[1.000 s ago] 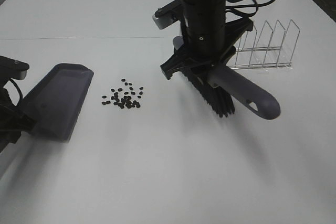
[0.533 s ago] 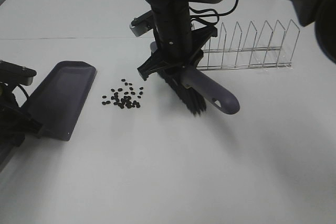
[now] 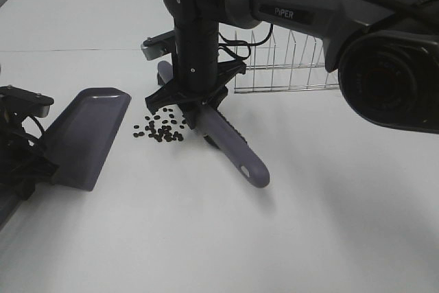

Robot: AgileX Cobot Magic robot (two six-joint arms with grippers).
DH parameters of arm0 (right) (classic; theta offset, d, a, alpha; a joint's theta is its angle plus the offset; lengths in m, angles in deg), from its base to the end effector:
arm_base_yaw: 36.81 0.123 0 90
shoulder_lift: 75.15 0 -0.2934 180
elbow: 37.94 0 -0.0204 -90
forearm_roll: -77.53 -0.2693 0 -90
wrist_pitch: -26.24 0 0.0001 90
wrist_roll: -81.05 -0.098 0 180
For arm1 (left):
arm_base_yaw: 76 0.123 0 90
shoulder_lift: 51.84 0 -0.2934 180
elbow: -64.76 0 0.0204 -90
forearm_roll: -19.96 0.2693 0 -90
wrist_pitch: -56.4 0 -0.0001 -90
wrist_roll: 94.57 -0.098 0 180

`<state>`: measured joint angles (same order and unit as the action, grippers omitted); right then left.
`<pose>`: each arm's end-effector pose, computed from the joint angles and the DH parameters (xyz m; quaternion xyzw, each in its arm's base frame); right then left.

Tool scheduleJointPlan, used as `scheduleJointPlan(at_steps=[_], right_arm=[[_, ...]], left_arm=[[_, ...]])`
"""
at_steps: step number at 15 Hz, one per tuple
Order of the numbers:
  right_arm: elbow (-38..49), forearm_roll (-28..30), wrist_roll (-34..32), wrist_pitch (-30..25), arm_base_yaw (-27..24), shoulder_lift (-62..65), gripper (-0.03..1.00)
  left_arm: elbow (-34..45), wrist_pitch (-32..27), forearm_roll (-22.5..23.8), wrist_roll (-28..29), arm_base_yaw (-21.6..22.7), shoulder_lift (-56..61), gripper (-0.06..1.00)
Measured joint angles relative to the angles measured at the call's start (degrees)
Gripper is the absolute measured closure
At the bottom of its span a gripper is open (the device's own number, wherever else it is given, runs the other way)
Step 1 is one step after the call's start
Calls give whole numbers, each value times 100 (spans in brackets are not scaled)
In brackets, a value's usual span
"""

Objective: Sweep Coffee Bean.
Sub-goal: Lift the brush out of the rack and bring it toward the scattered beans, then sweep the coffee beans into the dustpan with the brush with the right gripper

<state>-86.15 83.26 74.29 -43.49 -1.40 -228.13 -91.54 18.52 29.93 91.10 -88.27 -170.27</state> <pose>0.4425 0.3033 0.1102 -0.2614 0.9629 -0.0272 0.0619 0.3166 -0.0582 0.0835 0.1258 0.9906 0.0527 0.0082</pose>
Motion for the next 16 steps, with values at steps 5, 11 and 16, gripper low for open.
scheduleJointPlan(at_steps=[5,11,16], right_arm=[[-6,-762,172,40,0,-195,60],[-17,-2418,613,332,0,-281,60],[-17,-3518,837,510,0,-504,60]], left_arm=[[-40,-86,-201,-235,0,-63,61],[-40,-80,-212,-252,0,-63,61],[-40,-80,-229,-246,0,-63,61]])
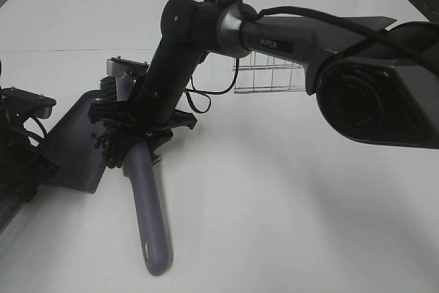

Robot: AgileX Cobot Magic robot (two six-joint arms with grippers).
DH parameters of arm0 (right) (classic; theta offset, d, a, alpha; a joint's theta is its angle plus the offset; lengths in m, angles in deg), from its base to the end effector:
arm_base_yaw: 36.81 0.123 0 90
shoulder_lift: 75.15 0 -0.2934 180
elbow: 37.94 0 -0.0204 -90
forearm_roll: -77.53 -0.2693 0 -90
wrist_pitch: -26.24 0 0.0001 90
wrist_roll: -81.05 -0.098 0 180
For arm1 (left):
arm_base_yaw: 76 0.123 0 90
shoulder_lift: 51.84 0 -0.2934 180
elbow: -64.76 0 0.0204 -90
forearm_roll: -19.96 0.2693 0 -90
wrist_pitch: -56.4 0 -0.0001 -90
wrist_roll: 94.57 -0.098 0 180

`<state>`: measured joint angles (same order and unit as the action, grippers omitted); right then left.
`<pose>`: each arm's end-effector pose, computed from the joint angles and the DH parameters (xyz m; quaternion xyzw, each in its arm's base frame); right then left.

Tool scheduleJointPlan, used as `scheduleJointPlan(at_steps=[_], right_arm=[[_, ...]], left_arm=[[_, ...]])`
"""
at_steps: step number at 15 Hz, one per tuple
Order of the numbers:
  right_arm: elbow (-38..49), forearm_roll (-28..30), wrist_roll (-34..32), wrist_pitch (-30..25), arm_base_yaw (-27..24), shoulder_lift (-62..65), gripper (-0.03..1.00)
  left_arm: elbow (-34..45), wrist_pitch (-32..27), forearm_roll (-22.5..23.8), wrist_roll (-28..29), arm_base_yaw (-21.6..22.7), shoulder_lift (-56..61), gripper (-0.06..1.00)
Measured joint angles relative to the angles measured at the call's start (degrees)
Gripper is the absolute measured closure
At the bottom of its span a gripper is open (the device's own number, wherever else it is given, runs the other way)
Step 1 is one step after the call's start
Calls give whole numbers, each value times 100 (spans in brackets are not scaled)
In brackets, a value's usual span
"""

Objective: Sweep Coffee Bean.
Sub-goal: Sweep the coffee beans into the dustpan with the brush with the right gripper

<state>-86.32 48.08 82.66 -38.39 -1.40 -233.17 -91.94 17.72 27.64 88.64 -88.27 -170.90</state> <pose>0.4198 0.3519 0.0748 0.2144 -0.9469 -0.2387 0.0220 0.3161 -0.0604 0.0810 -0.1313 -0.9904 -0.0422 0.0034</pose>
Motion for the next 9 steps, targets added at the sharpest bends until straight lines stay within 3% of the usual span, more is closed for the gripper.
scheduleJointPlan(at_steps=[5,9], right_arm=[[0,-367,235,166,0,-34,60],[0,-1163,636,401,0,-92,60]], left_arm=[[0,0,-34,0,6,0,61],[0,0,-46,0,6,0,61]])
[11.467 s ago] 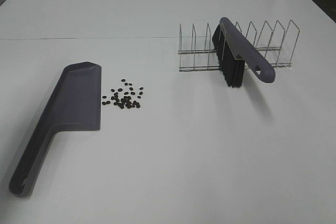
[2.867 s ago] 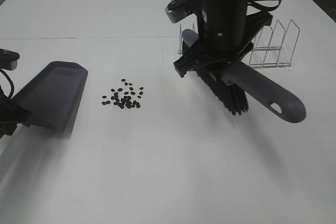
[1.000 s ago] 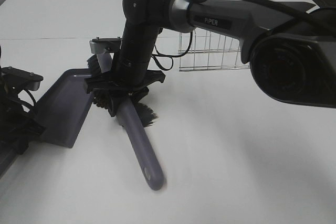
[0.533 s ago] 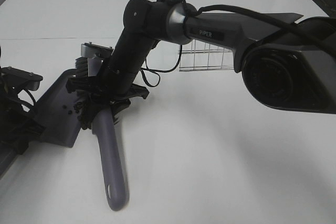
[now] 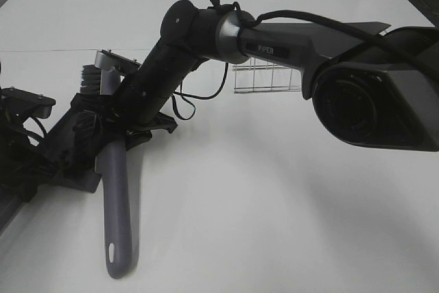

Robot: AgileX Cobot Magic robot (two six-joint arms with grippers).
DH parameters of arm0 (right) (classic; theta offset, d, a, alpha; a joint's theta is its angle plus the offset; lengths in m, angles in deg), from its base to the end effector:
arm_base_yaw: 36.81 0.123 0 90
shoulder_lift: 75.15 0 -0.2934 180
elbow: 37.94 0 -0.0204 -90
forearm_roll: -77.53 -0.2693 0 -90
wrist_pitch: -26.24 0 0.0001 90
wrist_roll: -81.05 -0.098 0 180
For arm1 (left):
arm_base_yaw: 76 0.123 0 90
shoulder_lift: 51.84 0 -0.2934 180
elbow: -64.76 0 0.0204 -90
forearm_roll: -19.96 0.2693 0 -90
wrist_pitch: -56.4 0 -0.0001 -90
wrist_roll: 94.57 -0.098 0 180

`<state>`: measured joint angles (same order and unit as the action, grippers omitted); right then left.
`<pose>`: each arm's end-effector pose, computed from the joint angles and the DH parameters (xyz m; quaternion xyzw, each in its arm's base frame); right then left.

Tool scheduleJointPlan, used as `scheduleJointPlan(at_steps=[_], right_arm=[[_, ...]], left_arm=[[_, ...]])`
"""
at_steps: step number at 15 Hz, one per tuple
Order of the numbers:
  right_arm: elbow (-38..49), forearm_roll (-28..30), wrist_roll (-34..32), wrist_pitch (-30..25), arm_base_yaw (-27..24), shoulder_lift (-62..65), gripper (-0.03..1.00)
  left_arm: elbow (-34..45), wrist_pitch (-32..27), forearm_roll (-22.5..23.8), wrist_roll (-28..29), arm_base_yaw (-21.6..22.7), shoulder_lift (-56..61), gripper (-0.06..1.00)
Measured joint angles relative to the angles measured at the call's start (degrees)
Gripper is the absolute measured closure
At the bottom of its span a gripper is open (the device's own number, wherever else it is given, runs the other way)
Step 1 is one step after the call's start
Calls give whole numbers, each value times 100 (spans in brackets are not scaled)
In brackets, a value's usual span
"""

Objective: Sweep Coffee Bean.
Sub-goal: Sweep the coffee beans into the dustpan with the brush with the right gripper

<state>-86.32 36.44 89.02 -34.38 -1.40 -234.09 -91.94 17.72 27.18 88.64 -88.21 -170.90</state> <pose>0.4202 0.3676 0.0758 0.2074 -0.9223 -0.3261 0.0055 0.3160 -0.0605 0.0810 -0.1277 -0.9910 -0.0398 0.0038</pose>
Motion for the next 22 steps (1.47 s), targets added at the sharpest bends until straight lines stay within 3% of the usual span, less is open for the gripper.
scheduleJointPlan(at_steps=[2,5,10,13,18,20,22], right_arm=[[0,-246,109,46,0,-6,60],[-584,46,109,-92,0,-17,60],[-1616,2343,-796,-894,0,-11,60],[-1152,3002,-951,-917,0,292,60],[865,4377,-1289,-974,29,1667,60],[1215,4750,-1352,-1003,206,1977,60],[1283,5334,-1421,-1003,722,1868,60]], left_arm=[[0,0,0,0,0,0,61],[0,0,-17,-29,0,0,61],[-6,-6,-23,-23,0,0,61],[-6,-29,-23,-34,0,0,61],[-6,-29,-23,-52,0,0,61],[-6,-29,-23,-52,0,0,61],[-6,-29,-23,-52,0,0,61]])
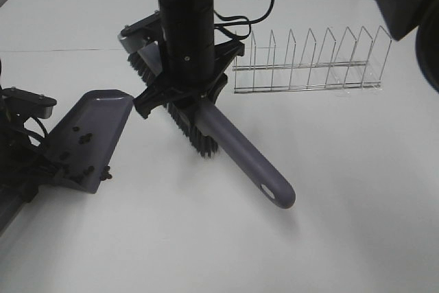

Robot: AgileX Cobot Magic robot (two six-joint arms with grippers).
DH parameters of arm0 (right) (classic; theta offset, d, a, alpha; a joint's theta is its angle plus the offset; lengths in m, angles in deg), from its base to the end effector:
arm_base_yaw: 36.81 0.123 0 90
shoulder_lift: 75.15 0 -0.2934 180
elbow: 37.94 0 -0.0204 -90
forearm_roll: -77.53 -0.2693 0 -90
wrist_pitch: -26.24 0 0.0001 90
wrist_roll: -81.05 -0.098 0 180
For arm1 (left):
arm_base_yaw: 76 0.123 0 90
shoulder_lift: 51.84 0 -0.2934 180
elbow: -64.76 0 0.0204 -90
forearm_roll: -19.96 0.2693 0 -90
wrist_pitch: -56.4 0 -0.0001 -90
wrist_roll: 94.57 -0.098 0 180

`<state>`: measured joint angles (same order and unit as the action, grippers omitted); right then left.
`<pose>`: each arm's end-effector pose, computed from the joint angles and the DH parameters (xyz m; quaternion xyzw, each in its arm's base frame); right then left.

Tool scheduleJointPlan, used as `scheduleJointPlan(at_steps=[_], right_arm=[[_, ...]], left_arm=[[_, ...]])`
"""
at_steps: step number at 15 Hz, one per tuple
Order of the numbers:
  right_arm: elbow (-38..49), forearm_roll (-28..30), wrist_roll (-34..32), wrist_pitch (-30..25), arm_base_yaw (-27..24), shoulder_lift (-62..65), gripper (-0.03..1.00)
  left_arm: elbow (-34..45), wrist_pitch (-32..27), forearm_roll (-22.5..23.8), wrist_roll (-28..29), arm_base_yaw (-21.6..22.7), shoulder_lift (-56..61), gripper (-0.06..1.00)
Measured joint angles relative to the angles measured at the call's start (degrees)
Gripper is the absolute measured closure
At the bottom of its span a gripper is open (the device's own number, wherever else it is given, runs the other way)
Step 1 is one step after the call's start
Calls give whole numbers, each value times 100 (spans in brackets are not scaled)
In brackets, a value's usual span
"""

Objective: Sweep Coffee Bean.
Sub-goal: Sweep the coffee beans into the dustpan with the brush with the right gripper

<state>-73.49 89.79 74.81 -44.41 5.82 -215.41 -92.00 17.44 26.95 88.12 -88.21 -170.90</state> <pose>0.3809 0.3239 0.1663 -0.3399 0.9340 -0.0763 0.0789 0.3158 -0.0606 0.0812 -0.1305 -0.9907 -0.0389 0.0060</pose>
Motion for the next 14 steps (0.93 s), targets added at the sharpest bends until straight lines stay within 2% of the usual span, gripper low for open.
scheduleJointPlan(at_steps=[1,3,5,7,9,11,12,14], right_arm=[[0,143,-63,11,166,-149,60],[0,63,-80,-23,304,-441,60],[0,-458,-80,-11,361,-705,60],[0,-1226,-69,17,361,-871,60],[-74,-2057,0,338,361,-871,60],[-86,-2561,120,722,361,-877,60],[-86,-2859,178,1106,361,-877,60],[-86,-2962,195,1553,355,-900,60]], left_arm=[[0,0,0,0,0,0,61],[0,0,-6,-57,0,0,61],[0,-63,-34,-57,-6,0,61],[0,-97,-46,-57,-6,0,61],[0,-97,-46,-57,-6,0,61],[0,-103,-46,-57,-6,0,61],[0,-103,-52,-57,-6,0,61],[0,-103,-63,-57,-6,0,61]])
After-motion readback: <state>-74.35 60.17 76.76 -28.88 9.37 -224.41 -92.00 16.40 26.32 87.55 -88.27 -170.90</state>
